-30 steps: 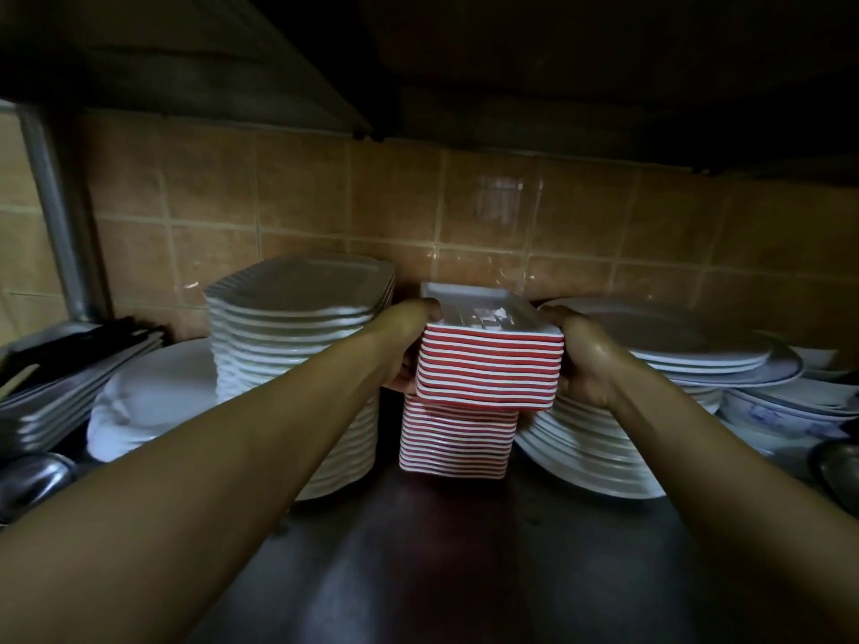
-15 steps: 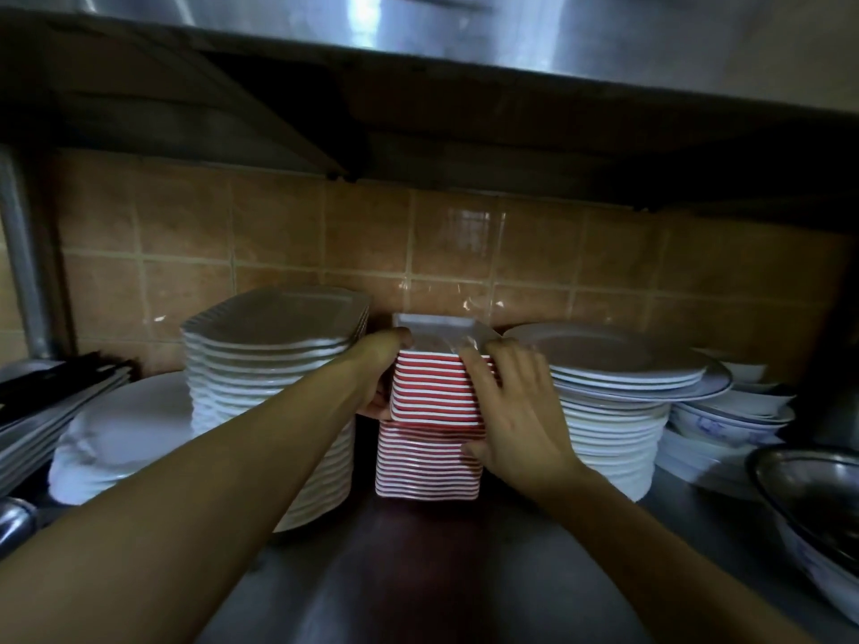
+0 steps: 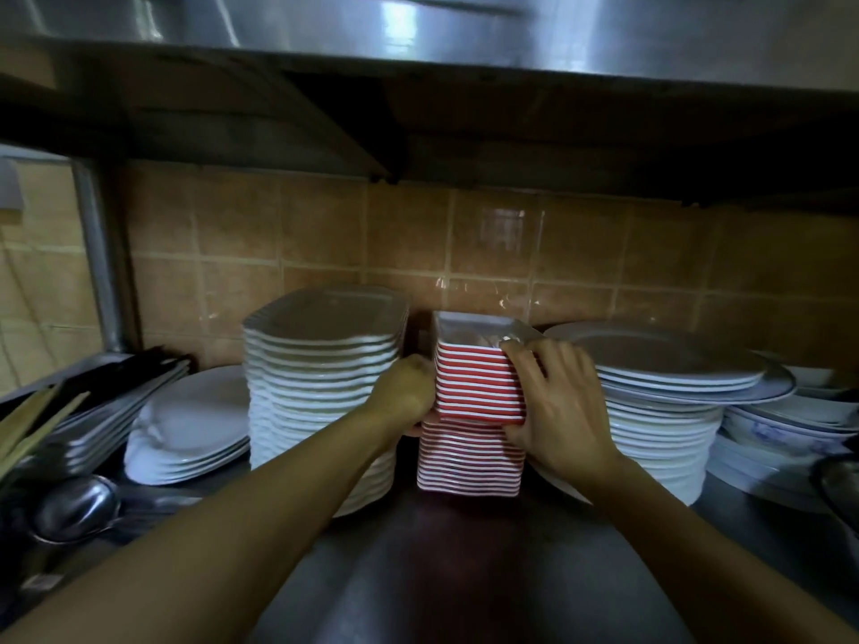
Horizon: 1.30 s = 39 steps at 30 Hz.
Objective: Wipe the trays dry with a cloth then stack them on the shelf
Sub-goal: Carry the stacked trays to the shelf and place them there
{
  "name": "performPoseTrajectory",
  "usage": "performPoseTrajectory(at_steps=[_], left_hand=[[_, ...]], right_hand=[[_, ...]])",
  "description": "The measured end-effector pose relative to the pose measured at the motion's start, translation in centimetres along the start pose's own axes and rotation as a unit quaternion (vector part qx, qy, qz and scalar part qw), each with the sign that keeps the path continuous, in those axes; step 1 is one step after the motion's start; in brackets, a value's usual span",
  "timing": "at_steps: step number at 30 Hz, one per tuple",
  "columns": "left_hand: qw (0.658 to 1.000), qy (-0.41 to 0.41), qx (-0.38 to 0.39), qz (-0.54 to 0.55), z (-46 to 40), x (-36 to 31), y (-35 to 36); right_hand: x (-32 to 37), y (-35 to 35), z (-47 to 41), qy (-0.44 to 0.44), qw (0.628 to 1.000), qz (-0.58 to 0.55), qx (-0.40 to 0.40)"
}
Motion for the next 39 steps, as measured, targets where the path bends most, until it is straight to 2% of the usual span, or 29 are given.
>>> performPoseTrajectory(at_steps=[2,7,10,18,23,26,31,39], left_hand=[[0.996,0.064,0.002,-0.063,0.3,0.1,-0.3],[0.973,0.144,0.015,-0.177,1.1,1.0,-0.2],[0.962,0.165,0.016,-0.217,1.2,0.9,-0.2],[0.950,0.196,0.041,-0.239,1.4,0.8,0.0],[0.950,0.223,0.038,-0.213,2.1,0.6,0.2],[0.957,0.218,0.027,-0.191,2.3,0.8,0.3],[0.948,0.251,0.018,-0.193,2.8,0.4,0.4],[0.947,0.239,0.045,-0.209,3.1,1.5,0.7]], right_hand=[[0.0,0.2,-0.1,0.003,1.000,-0.005,0.007],[-0.1,0.4,-0.1,0.000,1.000,-0.004,0.003],[-0.1,0.6,-0.2,-0.002,1.000,-0.001,-0.002],[0.4,2.1,-1.0,-0.001,1.000,0.023,-0.007],[0.4,3.1,-0.9,0.008,0.999,0.031,0.006],[0.2,3.2,-0.6,0.002,1.000,0.017,0.023],[-0.2,3.4,-0.3,0.021,0.998,-0.017,0.049],[-0.1,5.4,-0.4,0.056,0.995,-0.038,0.077]])
Point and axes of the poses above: each hand's wrist, its own z-axis away from the middle knuckle, its own y-axis out of the palm, x = y × z, the point moved 8 cm from there along -z, towards the middle knuckle, and after that the axes turned 7 degrees about -x, right-handed, at the moved point
